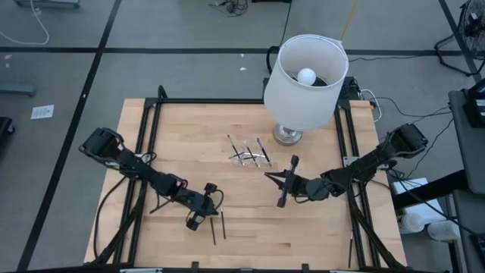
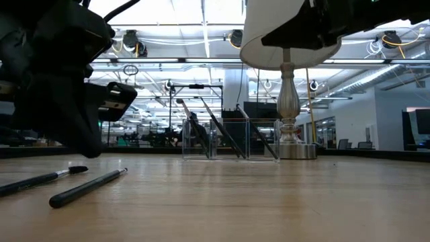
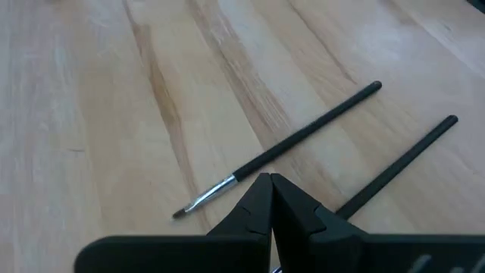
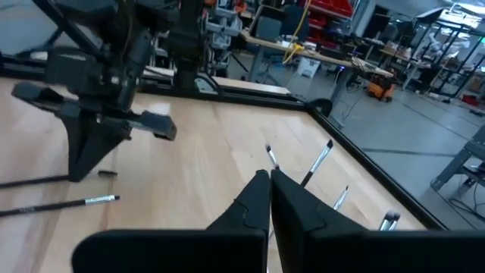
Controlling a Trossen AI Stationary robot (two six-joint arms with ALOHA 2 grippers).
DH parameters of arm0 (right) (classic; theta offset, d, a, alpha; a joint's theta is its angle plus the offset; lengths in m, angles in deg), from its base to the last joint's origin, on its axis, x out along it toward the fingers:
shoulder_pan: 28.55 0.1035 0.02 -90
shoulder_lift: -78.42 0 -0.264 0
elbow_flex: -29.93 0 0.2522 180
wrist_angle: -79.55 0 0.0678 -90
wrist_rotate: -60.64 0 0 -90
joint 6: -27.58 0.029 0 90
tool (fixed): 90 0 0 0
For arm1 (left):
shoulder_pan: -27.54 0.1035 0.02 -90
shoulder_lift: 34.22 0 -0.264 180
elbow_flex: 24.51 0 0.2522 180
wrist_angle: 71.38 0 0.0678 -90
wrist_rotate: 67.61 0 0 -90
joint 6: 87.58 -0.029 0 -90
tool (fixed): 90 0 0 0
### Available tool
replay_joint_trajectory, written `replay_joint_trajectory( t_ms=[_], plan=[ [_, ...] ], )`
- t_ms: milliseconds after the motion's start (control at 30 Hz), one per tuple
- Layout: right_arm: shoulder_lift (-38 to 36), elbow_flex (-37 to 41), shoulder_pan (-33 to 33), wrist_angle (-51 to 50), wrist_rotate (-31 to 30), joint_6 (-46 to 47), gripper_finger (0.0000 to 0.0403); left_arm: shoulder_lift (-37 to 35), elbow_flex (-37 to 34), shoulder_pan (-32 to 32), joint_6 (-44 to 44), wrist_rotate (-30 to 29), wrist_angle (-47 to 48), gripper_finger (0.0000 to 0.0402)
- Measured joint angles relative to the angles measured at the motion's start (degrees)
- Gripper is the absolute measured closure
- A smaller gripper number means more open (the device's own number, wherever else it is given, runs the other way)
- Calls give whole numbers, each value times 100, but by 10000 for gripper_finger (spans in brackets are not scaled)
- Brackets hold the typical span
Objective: Pick & Place Makeup Brushes
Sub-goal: Put the black liner brush into the transparent organizer
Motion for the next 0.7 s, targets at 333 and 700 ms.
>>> replay_joint_trajectory(
  t_ms=[333, 700],
  plan=[
    [4, 0, 0, -88, 2, 46, 403, 0, 0, -17, 162, 148, -198, 398],
    [4, 0, 1, -88, 2, 67, 403, -1, 0, -92, 204, 237, -380, 398]
  ],
)
